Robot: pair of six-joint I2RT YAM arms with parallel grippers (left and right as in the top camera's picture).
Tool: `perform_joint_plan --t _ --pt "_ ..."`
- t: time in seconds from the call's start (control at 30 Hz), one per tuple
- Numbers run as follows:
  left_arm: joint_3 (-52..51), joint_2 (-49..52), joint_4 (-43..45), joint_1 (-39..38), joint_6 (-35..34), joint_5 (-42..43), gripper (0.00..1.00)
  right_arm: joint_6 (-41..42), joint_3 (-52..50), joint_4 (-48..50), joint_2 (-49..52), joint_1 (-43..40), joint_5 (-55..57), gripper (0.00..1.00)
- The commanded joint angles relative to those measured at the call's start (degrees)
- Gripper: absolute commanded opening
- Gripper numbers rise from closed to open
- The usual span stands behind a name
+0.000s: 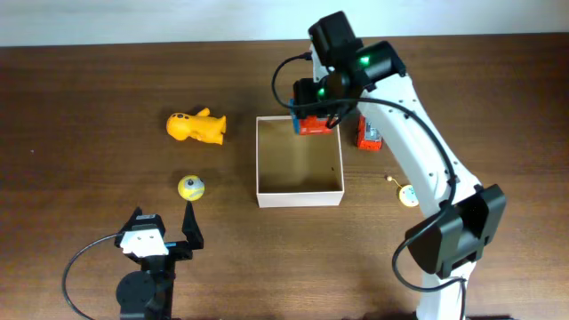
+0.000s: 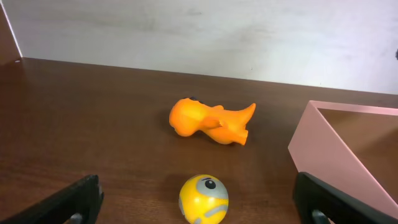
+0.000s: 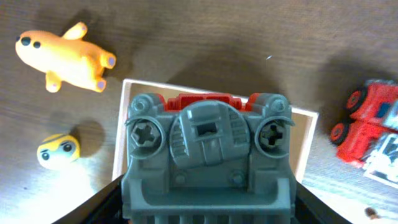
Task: Pack container
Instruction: 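Lift the tank truck and carry it over the box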
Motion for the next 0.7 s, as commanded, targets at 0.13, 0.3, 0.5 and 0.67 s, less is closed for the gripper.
perform_joint_plan --t 0.13,0.3,0.5,0.67 --pt "-0.33 -0.15 0.13 0.24 -0.11 0.61 0.99 6.14 1.22 -4.63 -1.73 2.95 6.03 0.63" --pt "-0.33 -0.15 0.13 0.24 -0.11 0.61 0.99 6.95 0.39 -6.88 -1.57 3.06 8.04 0.63" --pt "-0.33 -0.15 0.13 0.24 -0.13 0.61 0.99 8.66 -2.25 -6.12 -0.57 3.08 8.28 0.63" --pt "-0.33 -0.15 0.11 0.24 -0.11 0.61 0.99 9.07 -3.34 -6.05 1.92 3.13 8.33 0.63"
